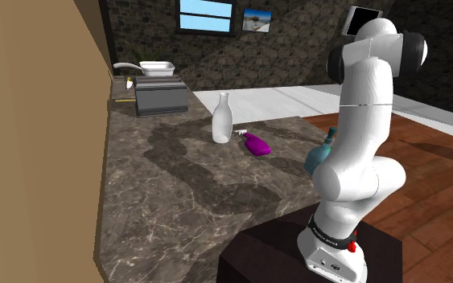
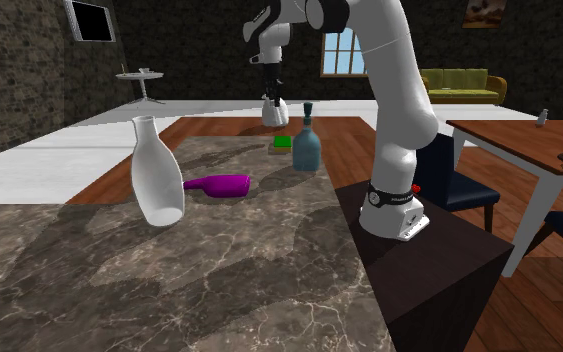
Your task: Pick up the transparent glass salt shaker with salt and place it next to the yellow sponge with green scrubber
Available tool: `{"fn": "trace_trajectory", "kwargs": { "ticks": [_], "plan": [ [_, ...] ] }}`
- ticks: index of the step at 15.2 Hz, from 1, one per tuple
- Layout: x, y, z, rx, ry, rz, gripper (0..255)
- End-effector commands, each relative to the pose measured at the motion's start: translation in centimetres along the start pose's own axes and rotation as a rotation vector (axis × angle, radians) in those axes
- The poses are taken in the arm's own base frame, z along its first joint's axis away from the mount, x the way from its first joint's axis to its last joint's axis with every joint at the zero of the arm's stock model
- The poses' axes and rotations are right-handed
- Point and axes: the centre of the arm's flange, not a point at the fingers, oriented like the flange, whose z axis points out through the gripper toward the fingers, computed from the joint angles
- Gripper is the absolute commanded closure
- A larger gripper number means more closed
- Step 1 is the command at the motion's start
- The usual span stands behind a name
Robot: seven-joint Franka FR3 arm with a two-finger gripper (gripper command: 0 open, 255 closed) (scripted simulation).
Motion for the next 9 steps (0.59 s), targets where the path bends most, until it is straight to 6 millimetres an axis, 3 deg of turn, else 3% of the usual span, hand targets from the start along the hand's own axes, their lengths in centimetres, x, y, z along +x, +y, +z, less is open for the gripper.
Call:
{"fn": "trace_trajectory", "kwargs": {
  "ticks": [1,9],
  "plan": [
    [0.0,0.2,1.1,-0.001,0.000,0.000,255],
    [0.1,0.6,5.3,-0.001,0.000,0.000,255]
  ]
}}
